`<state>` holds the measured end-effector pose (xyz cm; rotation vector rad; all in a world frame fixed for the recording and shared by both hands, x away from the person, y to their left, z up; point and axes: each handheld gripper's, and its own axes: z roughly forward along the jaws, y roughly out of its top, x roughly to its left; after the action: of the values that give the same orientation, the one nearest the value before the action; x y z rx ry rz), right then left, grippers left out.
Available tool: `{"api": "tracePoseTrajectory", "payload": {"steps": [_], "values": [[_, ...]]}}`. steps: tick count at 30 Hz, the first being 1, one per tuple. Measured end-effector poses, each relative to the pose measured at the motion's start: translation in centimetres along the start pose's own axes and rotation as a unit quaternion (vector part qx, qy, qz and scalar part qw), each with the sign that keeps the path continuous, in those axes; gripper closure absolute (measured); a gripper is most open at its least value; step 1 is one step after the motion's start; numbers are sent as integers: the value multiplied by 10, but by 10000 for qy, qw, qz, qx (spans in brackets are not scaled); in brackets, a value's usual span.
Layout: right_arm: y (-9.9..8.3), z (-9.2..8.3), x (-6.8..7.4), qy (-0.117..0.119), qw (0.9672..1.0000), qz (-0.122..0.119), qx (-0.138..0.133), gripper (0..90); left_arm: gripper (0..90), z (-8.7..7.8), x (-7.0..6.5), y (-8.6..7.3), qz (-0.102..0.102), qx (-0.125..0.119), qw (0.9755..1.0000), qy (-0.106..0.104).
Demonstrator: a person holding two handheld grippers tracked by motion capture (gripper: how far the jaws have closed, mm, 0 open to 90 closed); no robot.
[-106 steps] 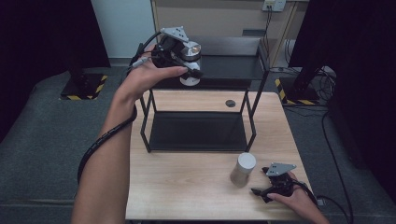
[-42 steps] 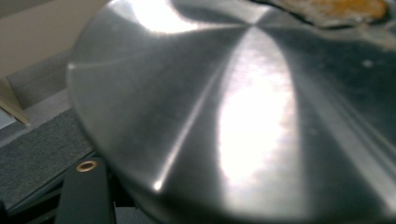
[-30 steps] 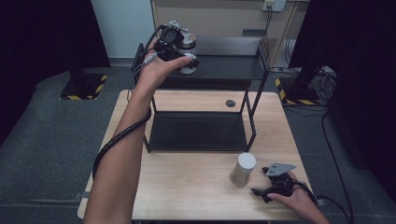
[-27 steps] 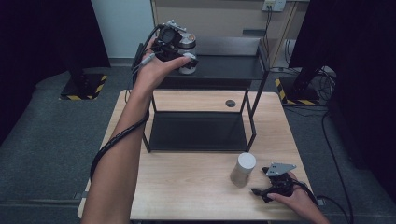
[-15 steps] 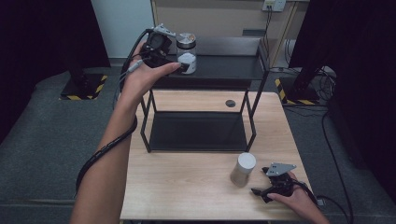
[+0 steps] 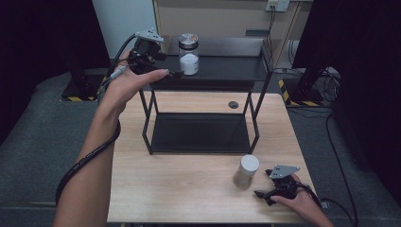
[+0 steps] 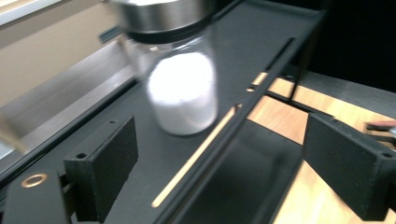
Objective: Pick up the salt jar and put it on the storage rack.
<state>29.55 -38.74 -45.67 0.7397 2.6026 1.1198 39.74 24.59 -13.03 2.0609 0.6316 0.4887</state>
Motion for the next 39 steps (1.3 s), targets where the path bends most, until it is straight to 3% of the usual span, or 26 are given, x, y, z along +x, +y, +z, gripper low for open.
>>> {"api": "tracePoseTrajectory", "payload": {"steps": [4, 9, 19, 26, 39], "values": [[0, 0, 0, 0, 10000, -2, 0, 17, 101, 3, 4, 2, 308, -9, 9989, -348], [0, 0, 0, 0, 10000, -2, 0, 18, 99, 8, 4, 4, 578, -27, 9963, -629], [0, 0, 0, -1, 10000, -4, -2, 17, 99, 26, 2, -13, 1043, -73, 9849, -1379], [0, 0, 0, -2, 10000, -4, -7, 17, 87, 38, -15, -35, 1220, -149, 9802, -1551], [-1, 0, 1, 6, 10000, -5, -10, 18, 75, 55, -45, -91, 1287, -216, 9761, -1737]]}}
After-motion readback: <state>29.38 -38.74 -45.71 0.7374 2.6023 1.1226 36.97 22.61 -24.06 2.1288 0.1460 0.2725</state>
